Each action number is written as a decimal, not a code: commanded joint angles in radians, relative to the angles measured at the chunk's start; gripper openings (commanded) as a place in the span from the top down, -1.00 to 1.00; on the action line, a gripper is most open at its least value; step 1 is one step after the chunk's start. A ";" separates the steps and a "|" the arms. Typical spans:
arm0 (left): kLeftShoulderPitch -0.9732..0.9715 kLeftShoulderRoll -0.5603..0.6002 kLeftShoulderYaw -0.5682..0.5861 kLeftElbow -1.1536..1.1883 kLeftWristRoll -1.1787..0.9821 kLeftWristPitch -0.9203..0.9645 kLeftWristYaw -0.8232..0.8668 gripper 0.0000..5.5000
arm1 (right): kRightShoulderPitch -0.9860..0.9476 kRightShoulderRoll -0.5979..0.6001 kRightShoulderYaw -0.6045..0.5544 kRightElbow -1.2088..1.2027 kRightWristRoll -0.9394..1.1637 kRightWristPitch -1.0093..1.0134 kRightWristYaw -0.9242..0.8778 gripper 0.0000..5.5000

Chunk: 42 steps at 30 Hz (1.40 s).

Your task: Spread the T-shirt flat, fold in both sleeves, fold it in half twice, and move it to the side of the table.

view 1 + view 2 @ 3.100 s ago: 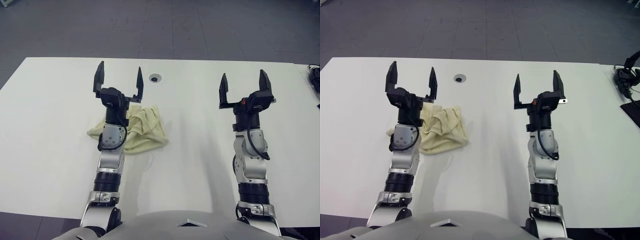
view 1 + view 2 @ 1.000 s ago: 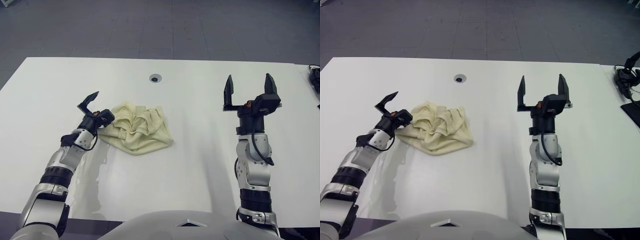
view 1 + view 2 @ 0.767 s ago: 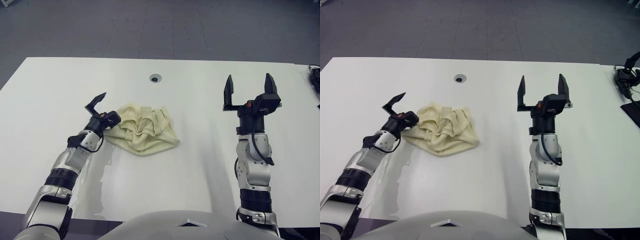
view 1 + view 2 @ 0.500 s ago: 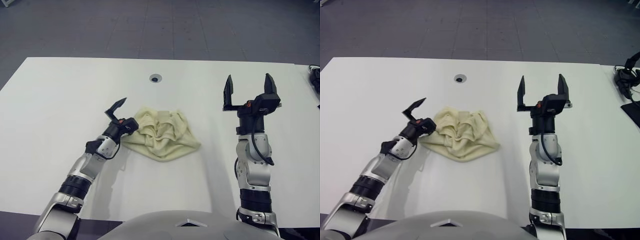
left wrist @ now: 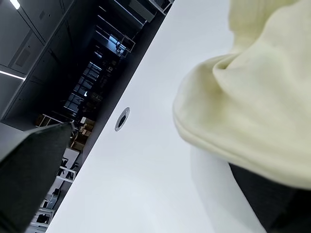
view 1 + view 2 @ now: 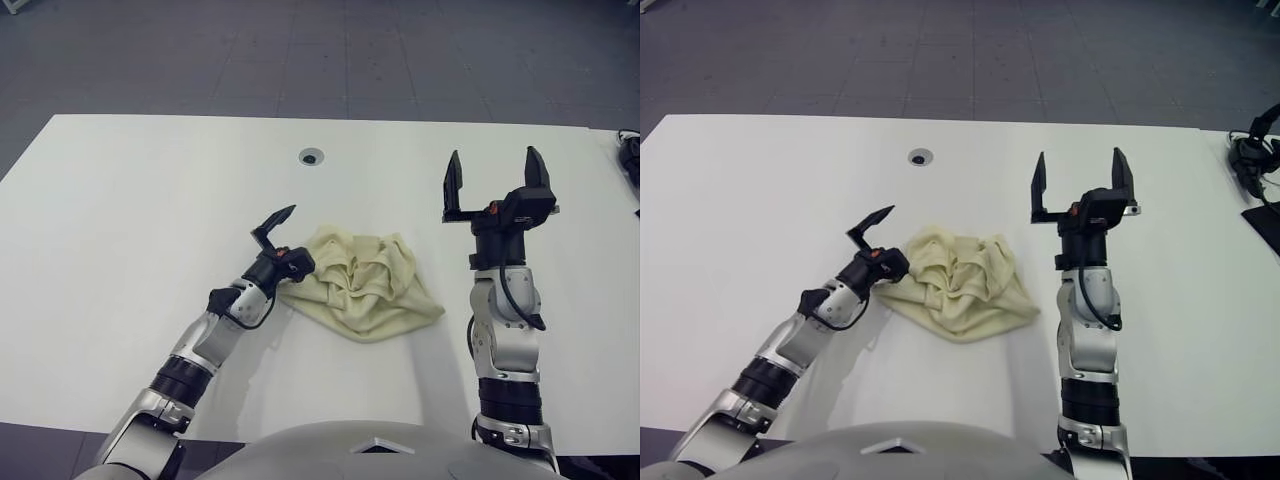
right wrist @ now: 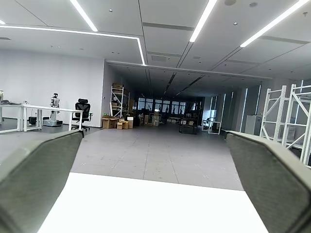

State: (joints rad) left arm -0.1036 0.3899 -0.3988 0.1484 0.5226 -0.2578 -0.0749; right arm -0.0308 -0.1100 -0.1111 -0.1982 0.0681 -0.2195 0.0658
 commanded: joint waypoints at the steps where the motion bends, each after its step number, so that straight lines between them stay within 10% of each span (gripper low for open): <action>1: 0.083 0.012 0.055 -0.061 -0.079 0.068 -0.073 -0.96 | 0.009 0.001 -0.001 -0.026 -0.007 0.009 -0.006 -0.96; 16: 0.091 0.121 0.333 -0.349 -0.337 0.043 -0.219 -0.96 | 0.038 -0.009 0.027 -0.080 -0.045 0.027 0.008 -0.96; 42: 0.094 0.186 0.107 -0.235 0.009 -0.243 -0.286 -0.96 | 0.048 -0.007 0.048 -0.109 -0.050 0.028 0.014 -0.96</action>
State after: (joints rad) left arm -0.0017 0.5642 -0.2960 -0.0940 0.5168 -0.5023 -0.3619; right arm 0.0212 -0.1156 -0.0654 -0.2975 0.0235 -0.2025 0.0808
